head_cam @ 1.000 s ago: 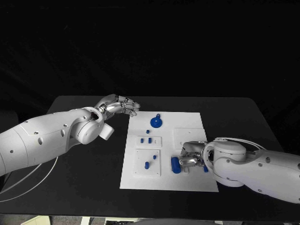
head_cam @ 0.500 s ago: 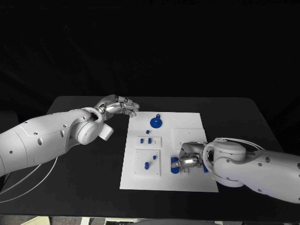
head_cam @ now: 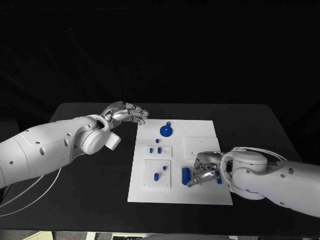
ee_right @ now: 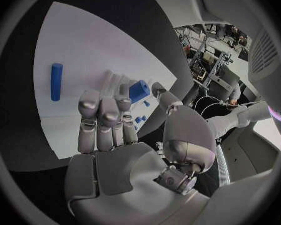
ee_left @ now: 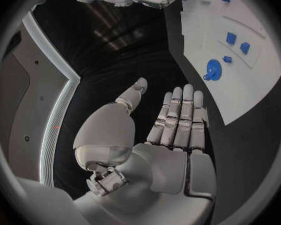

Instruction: Assemble the parts on the task board

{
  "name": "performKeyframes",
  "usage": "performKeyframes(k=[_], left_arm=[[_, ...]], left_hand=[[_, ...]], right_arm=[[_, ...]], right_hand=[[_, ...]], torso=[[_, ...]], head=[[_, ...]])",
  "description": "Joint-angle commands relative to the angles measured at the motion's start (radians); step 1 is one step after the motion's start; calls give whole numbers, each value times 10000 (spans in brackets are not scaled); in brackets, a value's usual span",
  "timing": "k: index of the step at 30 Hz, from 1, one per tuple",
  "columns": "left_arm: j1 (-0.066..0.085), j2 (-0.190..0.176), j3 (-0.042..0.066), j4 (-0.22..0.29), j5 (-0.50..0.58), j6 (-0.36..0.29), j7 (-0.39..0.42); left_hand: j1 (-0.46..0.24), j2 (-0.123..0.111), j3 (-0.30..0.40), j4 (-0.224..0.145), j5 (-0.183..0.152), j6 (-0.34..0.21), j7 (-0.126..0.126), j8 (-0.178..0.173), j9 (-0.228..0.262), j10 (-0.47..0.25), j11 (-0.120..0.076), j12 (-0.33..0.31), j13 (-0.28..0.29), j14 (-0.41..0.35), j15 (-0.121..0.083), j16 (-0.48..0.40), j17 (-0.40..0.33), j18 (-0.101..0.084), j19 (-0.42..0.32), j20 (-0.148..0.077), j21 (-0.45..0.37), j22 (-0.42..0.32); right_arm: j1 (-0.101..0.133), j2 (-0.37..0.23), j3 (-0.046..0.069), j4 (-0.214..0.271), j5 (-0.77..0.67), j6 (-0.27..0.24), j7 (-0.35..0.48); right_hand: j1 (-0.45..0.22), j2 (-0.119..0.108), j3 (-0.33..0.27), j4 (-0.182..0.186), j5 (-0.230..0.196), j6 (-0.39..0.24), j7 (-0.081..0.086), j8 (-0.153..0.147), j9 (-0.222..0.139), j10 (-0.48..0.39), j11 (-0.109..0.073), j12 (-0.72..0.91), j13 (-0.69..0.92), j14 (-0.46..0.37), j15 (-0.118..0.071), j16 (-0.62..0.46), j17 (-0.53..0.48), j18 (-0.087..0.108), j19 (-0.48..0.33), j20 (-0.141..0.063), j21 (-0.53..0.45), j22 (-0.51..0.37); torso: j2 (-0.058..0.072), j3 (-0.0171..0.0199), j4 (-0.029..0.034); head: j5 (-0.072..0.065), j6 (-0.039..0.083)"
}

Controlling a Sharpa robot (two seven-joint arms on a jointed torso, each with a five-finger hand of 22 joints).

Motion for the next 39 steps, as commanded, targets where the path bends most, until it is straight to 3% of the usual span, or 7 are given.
performKeyframes(k=[1, 15, 21, 24, 27, 37, 39], left_arm=[[4, 11, 5, 33, 51, 132, 55], [4, -4, 4, 41, 51, 134, 38], [4, -12, 3, 42, 51, 138, 24], [4, -15, 2, 42, 51, 139, 23], [4, -21, 2, 45, 51, 139, 12], [4, -21, 2, 41, 51, 140, 10], [4, -20, 2, 41, 51, 147, 8]], left_hand=[[-58, 23, 13, 42, 23, -80, 14, 69, -14, -14, 60, 43, -16, 79, 8, -64, 17, 156, 90, 0, -38, 15], [-57, 28, 16, 41, 22, -79, 14, 73, -16, -13, 60, 46, -19, 81, 8, -70, 25, 156, 91, 1, -43, 22], [-55, 31, 18, 39, 23, -79, 13, 74, -16, -13, 60, 47, -20, 82, 8, -73, 29, 156, 91, 1, -46, 25], [-53, 31, 19, 37, 22, -79, 13, 75, -16, -13, 60, 47, -21, 82, 8, -74, 31, 156, 91, 1, -47, 26], [-51, 31, 20, 36, 22, -79, 13, 76, -17, -13, 59, 48, -21, 82, 8, -75, 32, 157, 91, 1, -48, 27], [-47, 45, 26, 35, 23, -79, 12, 78, -18, -12, 58, 50, -23, 84, 8, -79, 38, 157, 92, 1, -52, 32], [-43, 55, 30, 35, 23, -78, 11, 80, -18, -12, 58, 51, -24, 85, 8, -81, 41, 157, 94, 1, -53, 34]], right_arm=[[-8, 49, -1, -58, -404, 234, 126], [-16, 216, -2, -232, -584, -143, -180], [-16, 244, -2, -339, -688, -193, -306], [-16, 242, -2, -364, -702, -133, -317], [-16, 243, -2, -395, -764, -201, -325], [-16, 351, -2, -435, -752, 16, -237], [-20, 407, -2, -478, -709, 65, -237]], right_hand=[[233, 340, -420, -463, -8, -69, -7, 37, 0, -35, -43, -71, 10, -52, -46, -47, 13, 368, -62, 7, -55, -20], [217, 975, -900, -436, -12, 32, -26, 15, -66, 28, -60, -109, 6, -42, -56, -67, 8, 368, -51, 48, -90, -60], [-287, 1751, -677, 328, -8, 98, -52, -9, -122, 63, -85, -136, 0, -41, -80, -73, 10, 368, -51, 39, -122, -86], [135, 1403, 627, 990, -22, 149, -45, -36, -184, 95, -77, -144, 19, -20, -76, -66, 17, 368, 1, 12, -75, -67], [408, 1243, 1124, 1045, -12, 157, -38, -40, -201, 105, -70, -138, 38, -7, -67, -60, 21, 368, 17, 22, -34, -44], [527, 1234, 1500, 1130, -14, 170, -28, -34, -211, 116, -62, -138, 50, 3, -55, -59, 21, 368, 33, 52, -9, -36], [793, 970, 1761, 938, -18, 165, -27, -33, -214, 116, -61, -138, 58, 3, -55, -63, 19, 368, 31, 46, 0, -31]], torso=[[5, 2, -1], [5, -5, 13], [1, -6, 12], [3, -6, 12], [1, -2, 8], [5, 0, 4], [6, -1, 5]], head=[[-15, 1], [-26, -17], [-29, -27], [-20, -32], [-16, -36], [-22, -37], [-25, -36]])
